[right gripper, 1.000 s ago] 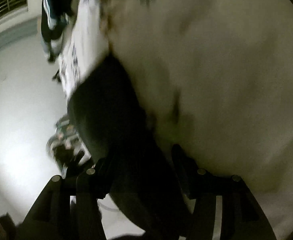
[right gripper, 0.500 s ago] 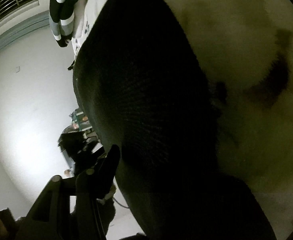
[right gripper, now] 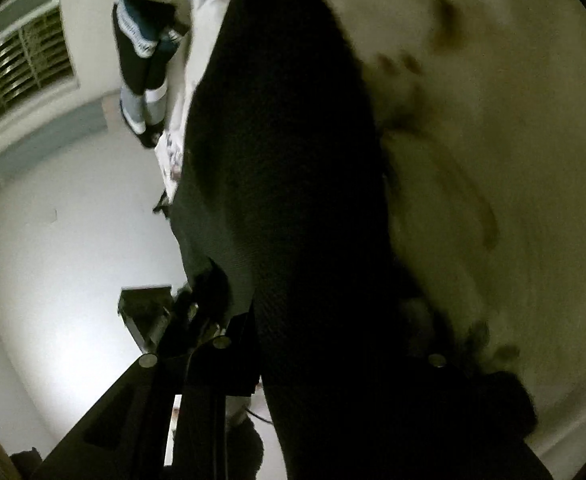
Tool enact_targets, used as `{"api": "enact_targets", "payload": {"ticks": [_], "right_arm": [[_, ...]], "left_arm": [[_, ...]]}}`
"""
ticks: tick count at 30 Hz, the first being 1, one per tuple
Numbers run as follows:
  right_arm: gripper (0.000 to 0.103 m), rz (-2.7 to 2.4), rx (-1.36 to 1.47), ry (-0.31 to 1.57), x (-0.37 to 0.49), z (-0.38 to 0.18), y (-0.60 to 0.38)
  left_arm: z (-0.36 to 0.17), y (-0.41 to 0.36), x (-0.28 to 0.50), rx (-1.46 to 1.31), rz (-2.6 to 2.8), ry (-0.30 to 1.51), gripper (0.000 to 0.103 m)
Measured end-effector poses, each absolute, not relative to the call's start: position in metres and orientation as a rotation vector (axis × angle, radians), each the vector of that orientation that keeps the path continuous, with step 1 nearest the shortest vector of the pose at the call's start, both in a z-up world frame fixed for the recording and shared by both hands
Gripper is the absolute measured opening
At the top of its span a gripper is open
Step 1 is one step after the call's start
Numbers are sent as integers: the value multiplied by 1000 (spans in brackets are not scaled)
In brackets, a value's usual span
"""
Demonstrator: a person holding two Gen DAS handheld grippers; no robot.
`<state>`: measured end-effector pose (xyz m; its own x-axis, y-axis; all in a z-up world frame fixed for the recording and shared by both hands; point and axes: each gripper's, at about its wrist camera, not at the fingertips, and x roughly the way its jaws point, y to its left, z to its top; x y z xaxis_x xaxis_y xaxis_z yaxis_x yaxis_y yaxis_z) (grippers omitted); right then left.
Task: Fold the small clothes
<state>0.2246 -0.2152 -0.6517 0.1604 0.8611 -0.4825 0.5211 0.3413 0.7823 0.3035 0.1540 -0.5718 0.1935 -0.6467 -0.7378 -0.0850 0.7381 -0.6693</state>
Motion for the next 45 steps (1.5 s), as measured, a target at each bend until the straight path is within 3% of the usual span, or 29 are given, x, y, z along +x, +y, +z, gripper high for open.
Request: {"api": "enact_targets", "payload": {"ticks": [1, 2, 3, 4, 10, 14, 15, 18, 31, 39, 45], "right_arm": [[31, 351, 1325, 1501, 220, -658, -219], [33, 331, 1316, 1512, 219, -663, -222], [44, 320, 1288, 1530, 219, -669, -224], [52, 316, 1259, 1542, 220, -671, -226], [56, 362, 1244, 1562, 229, -683, -220], [54, 331, 1199, 1534, 231, -672, -210], [40, 321, 1198, 1520, 232, -671, -208], [30, 273, 1201, 1497, 238, -664, -199], [26, 338, 1129, 1407, 288, -562, -163], [26, 414, 1083, 1332, 394, -503, -149], [26, 444, 1057, 1302, 501, -484, -135]], "left_arm": [[-586, 155, 309, -670, -453, 1394, 32], [-593, 158, 308, -678, -470, 1421, 44], [-601, 160, 308, -697, -504, 1436, 54], [-607, 162, 306, -722, -544, 1441, 57], [-611, 150, 301, -701, -654, 1400, 60], [-596, 131, 300, -601, -688, 1375, 56], [-594, 129, 301, -580, -693, 1375, 38], [-590, 131, 306, -577, -686, 1397, 24], [-502, 156, 346, -529, -654, 1358, 20], [-440, 173, 436, -485, -627, 1272, 20], [-425, 184, 524, -491, -572, 1218, 20]]}}
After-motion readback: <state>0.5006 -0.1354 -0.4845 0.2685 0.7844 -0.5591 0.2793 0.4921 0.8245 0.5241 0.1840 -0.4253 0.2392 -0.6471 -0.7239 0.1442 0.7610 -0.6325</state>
